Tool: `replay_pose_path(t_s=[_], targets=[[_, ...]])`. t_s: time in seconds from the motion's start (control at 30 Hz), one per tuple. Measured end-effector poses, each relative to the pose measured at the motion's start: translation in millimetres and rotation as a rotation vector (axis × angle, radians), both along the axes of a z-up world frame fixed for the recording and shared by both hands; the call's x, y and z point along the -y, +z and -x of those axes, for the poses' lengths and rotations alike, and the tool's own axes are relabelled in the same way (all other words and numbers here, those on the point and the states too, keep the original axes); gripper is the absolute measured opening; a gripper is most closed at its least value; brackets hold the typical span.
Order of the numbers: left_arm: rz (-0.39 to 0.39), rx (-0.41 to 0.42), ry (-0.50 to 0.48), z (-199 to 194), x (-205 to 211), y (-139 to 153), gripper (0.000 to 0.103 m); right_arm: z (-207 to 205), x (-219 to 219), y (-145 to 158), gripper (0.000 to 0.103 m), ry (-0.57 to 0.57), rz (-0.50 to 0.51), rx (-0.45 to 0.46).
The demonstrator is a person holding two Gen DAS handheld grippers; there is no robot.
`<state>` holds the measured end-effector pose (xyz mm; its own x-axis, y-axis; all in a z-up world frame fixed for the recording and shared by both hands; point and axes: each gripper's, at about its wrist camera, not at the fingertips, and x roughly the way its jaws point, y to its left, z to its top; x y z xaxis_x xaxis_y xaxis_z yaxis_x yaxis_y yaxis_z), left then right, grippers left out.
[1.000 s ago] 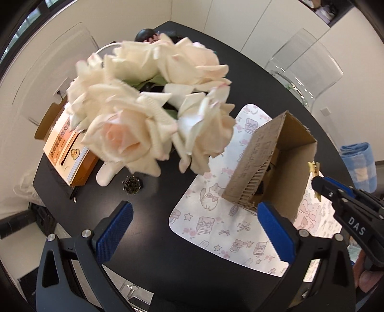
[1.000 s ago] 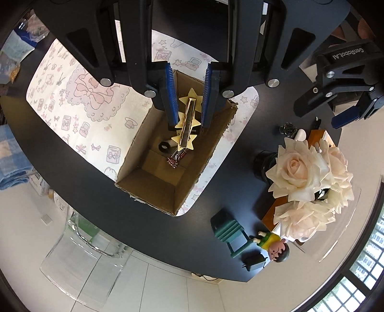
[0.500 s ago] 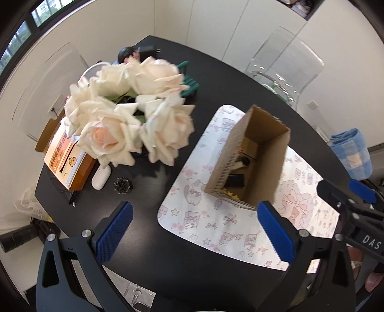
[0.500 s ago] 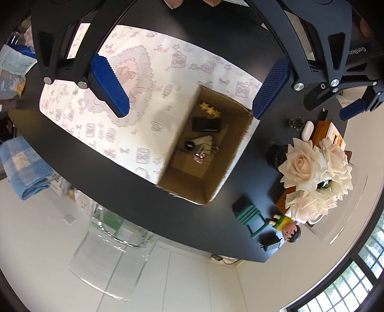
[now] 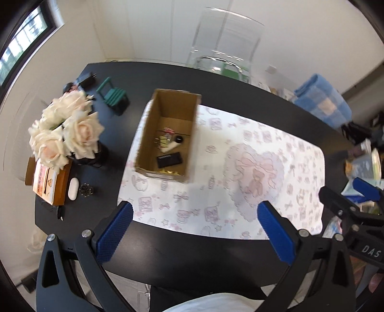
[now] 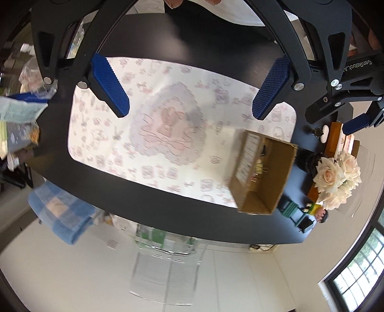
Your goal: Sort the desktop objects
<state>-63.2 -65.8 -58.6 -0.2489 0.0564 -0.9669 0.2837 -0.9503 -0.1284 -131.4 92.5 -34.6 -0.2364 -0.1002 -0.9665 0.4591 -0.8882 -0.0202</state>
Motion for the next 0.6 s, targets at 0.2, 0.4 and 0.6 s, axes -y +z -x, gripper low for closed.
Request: replay_pose_path(t_s=[0.2, 0.4, 0.6], targets=[[0.042, -0.017, -0.133, 4, -69, 16, 0.103, -9, -88, 7, 0.103, -0.133, 0.017, 0.006], [0.067, -0.006, -0.218, -3, -117, 17, 0.103, -20, -148, 12, 0.103, -0.218, 0.013, 0.01], [0.055, -0.002, -0.25, -11, -129, 13, 0.103, -33, -167, 11, 0.103, -0.255, 0.003, 0.01]])
